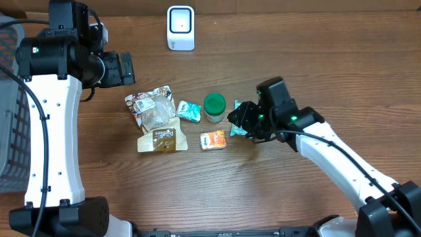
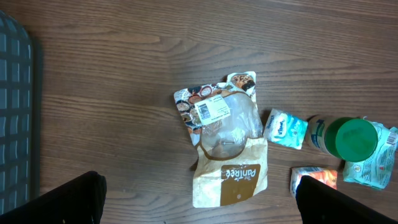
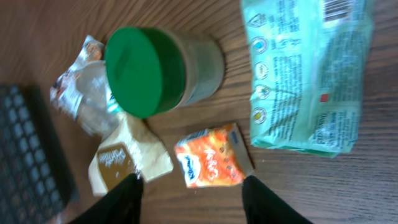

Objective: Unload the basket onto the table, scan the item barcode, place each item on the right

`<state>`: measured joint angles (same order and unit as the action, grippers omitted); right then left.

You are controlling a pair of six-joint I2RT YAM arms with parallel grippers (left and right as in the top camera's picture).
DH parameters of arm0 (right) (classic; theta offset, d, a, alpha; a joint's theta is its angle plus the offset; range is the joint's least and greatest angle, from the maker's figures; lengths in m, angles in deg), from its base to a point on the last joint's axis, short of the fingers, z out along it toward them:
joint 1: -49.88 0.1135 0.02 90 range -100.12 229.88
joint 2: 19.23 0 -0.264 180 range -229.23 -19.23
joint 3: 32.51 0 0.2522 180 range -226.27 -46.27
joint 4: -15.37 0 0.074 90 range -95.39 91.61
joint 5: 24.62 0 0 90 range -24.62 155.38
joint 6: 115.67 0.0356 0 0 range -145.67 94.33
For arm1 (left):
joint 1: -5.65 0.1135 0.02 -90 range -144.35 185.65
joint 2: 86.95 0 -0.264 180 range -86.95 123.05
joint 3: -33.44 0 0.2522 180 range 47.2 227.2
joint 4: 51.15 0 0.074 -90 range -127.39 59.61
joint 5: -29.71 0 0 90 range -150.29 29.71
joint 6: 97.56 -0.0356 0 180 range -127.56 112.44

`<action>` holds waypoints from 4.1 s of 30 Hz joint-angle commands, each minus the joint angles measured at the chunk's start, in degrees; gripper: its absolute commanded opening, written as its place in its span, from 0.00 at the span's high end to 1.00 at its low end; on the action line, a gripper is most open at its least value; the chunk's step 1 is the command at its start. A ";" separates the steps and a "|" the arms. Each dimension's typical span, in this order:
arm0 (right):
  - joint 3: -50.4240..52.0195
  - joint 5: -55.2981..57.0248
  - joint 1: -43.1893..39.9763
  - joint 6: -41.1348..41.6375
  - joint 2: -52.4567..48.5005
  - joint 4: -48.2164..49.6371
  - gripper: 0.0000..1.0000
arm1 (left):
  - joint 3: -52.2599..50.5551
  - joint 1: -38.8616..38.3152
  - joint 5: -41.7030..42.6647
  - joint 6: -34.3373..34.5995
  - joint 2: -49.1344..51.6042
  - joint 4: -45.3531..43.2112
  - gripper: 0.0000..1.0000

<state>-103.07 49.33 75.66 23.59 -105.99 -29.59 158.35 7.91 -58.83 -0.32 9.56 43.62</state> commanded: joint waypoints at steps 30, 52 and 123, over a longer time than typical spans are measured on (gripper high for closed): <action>-1.46 8.00 -1.09 1.68 -15.89 0.33 0.75 | 0.76 0.07 -0.17 -1.05 0.20 -0.04 0.00; -13.70 -8.55 -20.41 -39.56 -15.15 -11.78 0.42 | 0.76 0.07 -0.17 -1.05 0.20 -0.04 0.00; -17.27 -13.86 -25.20 -37.38 -18.36 -29.73 0.54 | 0.76 -0.02 -0.17 -1.05 0.20 -0.04 0.01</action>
<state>-124.03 43.25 50.48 -8.78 -125.24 -59.84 158.35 7.91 -58.83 -0.32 9.56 43.62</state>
